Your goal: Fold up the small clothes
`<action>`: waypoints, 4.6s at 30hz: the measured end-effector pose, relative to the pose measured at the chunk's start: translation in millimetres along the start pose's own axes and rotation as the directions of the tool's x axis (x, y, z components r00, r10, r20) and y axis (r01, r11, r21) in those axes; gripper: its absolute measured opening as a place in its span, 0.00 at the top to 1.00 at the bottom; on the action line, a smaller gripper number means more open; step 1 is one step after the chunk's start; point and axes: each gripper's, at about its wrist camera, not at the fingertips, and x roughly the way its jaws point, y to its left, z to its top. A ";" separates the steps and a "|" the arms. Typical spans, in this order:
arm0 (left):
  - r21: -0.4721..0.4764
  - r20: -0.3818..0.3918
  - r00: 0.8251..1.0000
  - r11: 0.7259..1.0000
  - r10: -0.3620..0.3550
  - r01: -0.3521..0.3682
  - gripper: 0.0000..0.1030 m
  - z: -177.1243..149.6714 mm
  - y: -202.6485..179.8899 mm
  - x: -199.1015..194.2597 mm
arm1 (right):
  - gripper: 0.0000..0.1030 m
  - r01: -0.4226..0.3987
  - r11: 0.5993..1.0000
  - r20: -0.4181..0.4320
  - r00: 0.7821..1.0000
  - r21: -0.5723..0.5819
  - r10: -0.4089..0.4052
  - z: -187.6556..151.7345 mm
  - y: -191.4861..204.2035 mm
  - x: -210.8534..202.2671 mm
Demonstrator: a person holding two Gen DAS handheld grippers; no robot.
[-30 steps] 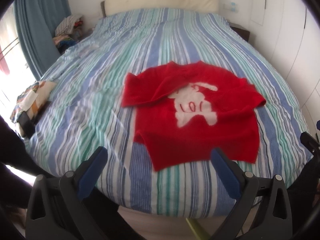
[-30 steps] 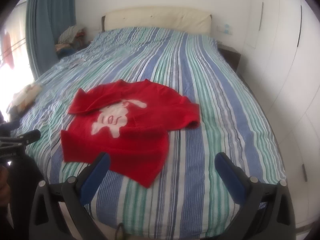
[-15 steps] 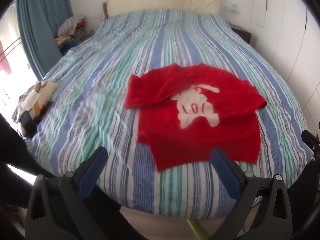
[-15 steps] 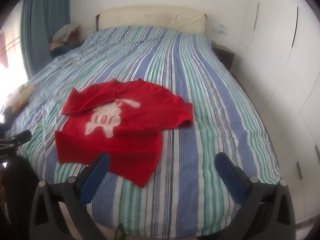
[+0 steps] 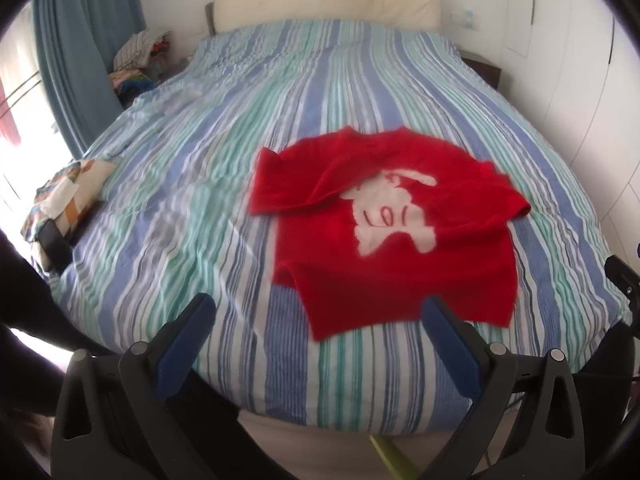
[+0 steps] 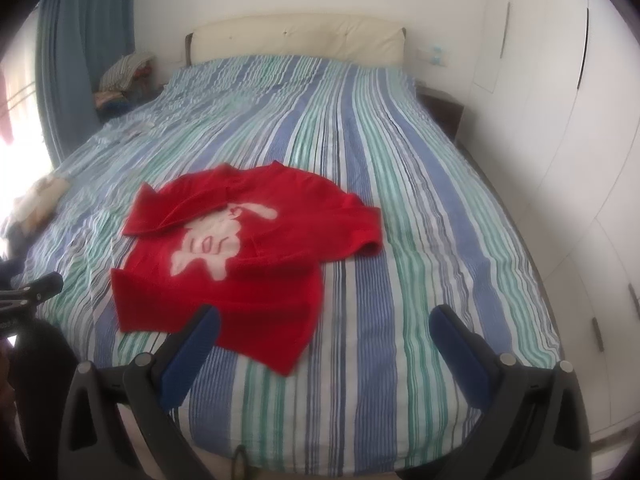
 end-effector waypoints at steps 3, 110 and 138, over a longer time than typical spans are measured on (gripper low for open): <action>-0.007 -0.007 1.000 1.000 -0.010 0.010 0.00 0.8 -1.1 0.8 | 0.00 0.001 1.000 0.003 1.000 0.001 -0.001 0.8 -0.2 -1.8; 0.048 -0.504 0.855 0.992 0.123 -0.114 0.28 -88.1 51.2 144.5 | 0.58 -0.335 0.926 -0.523 0.765 0.177 0.376 -128.2 2.1 152.5; -0.113 -0.329 0.943 0.989 0.054 -0.096 0.30 -36.1 31.8 90.0 | 0.94 -0.049 0.935 -0.101 0.991 0.350 0.090 40.1 -262.2 213.8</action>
